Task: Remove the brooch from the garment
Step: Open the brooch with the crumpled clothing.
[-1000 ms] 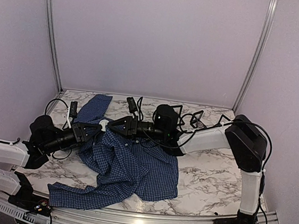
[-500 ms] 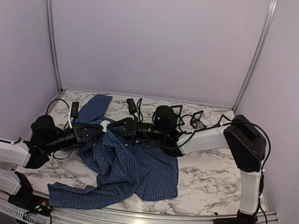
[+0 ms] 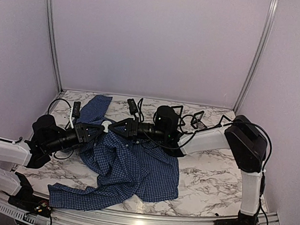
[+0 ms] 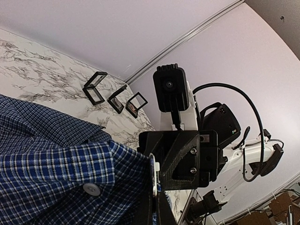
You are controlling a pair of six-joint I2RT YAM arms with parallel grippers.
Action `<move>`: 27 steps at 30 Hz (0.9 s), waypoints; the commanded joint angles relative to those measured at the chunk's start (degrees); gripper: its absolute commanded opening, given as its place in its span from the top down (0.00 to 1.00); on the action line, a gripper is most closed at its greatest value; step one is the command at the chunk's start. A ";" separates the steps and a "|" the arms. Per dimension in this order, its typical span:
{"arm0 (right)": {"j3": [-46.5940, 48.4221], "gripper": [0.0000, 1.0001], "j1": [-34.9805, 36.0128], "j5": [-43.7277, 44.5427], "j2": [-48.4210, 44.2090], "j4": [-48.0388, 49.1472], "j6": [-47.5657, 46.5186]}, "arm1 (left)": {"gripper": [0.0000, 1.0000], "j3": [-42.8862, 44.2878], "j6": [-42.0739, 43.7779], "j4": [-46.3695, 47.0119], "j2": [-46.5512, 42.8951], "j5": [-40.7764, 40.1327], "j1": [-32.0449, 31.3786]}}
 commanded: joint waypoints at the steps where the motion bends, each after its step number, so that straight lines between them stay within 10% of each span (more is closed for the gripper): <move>1: 1.03 0.86 0.08 -0.55 1.03 -0.67 -0.92 | 1.00 2.63 1.23 1.74 0.73 2.30 -0.88; 27: 2.20 0.95 0.42 -0.51 0.84 -3.84 -2.73 | 1.00 4.98 4.05 -2.03 1.43 3.96 -2.02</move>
